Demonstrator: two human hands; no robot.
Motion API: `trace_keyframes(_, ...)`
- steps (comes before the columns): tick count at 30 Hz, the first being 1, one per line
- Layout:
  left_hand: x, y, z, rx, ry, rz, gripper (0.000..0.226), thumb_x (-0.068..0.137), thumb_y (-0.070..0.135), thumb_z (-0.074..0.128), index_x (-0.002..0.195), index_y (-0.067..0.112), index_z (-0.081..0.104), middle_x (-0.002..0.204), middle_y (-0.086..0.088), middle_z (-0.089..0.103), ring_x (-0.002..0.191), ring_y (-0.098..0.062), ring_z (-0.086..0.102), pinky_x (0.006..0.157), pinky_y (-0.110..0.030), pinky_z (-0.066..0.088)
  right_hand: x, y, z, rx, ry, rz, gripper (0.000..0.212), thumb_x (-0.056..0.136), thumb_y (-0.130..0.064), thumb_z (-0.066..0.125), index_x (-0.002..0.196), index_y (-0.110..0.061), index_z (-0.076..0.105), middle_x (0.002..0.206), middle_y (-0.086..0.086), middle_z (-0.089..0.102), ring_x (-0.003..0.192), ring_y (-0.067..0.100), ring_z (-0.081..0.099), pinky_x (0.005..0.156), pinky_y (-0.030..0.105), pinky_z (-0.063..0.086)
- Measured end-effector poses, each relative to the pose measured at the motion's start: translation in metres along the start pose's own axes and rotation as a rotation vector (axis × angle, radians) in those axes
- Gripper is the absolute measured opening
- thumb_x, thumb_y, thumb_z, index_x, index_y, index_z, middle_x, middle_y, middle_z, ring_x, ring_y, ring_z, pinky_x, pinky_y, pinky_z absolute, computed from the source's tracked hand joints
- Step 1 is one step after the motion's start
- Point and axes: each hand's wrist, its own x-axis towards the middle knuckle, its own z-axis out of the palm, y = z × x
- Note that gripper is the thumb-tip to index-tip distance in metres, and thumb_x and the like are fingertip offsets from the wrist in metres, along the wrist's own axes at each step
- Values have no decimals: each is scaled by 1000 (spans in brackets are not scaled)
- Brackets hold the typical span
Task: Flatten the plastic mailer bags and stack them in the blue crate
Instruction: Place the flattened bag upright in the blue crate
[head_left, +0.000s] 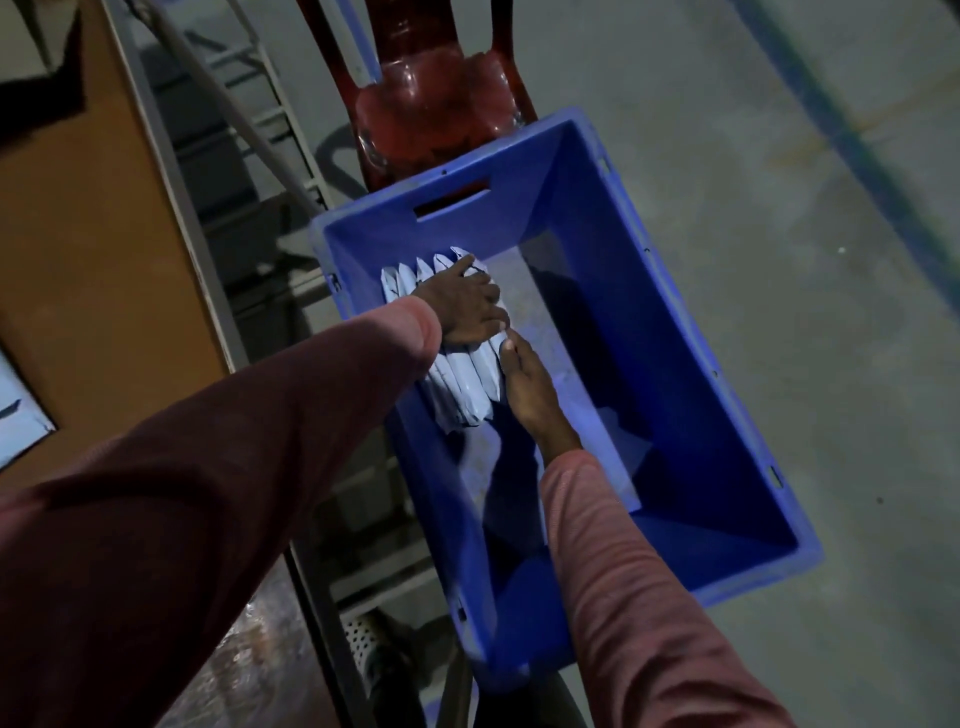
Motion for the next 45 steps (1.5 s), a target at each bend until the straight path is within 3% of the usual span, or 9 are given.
trace_keyframes(6, 6, 3, -4, 7, 22, -15, 52, 110, 46, 17, 144, 32, 54, 140, -3, 61, 136, -30, 48, 123, -59, 18, 13, 8, -10, -124, -21, 32, 48, 110, -48, 28, 148, -28, 50, 148, -2, 55, 130, 14, 50, 102, 21, 30)
trace_keyframes(11, 12, 12, 3, -87, -43, -70, 47, 109, 48, 22, 140, 39, 56, 136, 0, 61, 135, -28, 48, 123, -57, 17, 21, 9, -9, -201, -24, 129, 71, 95, -71, 12, 139, -36, 55, 145, 6, 57, 140, 31, 44, 118, 53, 31)
trace_keyframes(19, 11, 8, 10, -136, -15, -108, 50, 110, 51, 20, 153, 39, 42, 159, 0, 45, 153, -27, 28, 125, -56, 1, 17, 14, -1, -52, 20, 155, 79, 93, -78, 19, 148, -30, 49, 153, -1, 51, 144, 24, 41, 121, 51, 29)
trace_keyframes(22, -7, 14, -7, -212, 27, -258, 53, 111, 47, 20, 161, 32, 32, 170, -4, 27, 159, -28, 14, 126, -55, -3, 13, 8, -1, -12, 48, 163, 76, 92, -82, 22, 140, -33, 56, 146, -7, 54, 139, 18, 44, 122, 51, 29)
trace_keyframes(27, -62, 67, -25, -588, 125, -748, 72, 102, 43, 45, 164, 16, 20, 172, -13, 13, 160, -35, 5, 127, -60, -3, -17, -32, -10, -10, 62, 91, 54, 109, -53, 30, 145, -19, 54, 151, 3, 52, 133, 11, 45, 117, 30, 27)
trace_keyframes(31, -101, 105, -51, -759, -16, -807, 79, 96, 44, 51, 162, 11, 22, 169, -18, 16, 158, -37, 6, 126, -61, -1, -34, -49, -10, -134, 150, 97, 62, 107, -59, 22, 150, -22, 47, 157, 6, 45, 147, 26, 37, 124, 51, 22)
trace_keyframes(34, -131, 118, -73, -773, -45, -736, 65, 98, 45, 47, 153, 11, 39, 161, -20, 34, 155, -37, 17, 125, -61, 2, -62, -71, -9, -156, 206, 39, 56, 109, -52, 27, 147, -20, 53, 153, 8, 51, 144, 30, 42, 121, 51, 28)
trace_keyframes(42, -316, 137, -90, -628, 558, -714, 54, 94, 37, 50, 143, 16, 56, 148, -13, 53, 147, -34, 34, 126, -56, 10, -218, -164, 54, -139, 261, -458, 37, 105, -40, 47, 128, -21, 69, 128, -3, 69, 123, 17, 60, 107, 43, 47)
trace_keyframes(45, -411, 150, -43, -643, 816, -888, 52, 88, 28, 50, 138, 16, 59, 142, -13, 56, 140, -35, 43, 120, -54, 28, -276, -193, 103, -162, 236, -592, 31, 106, -32, 52, 127, -20, 70, 128, -7, 68, 123, 8, 56, 104, 18, 42)
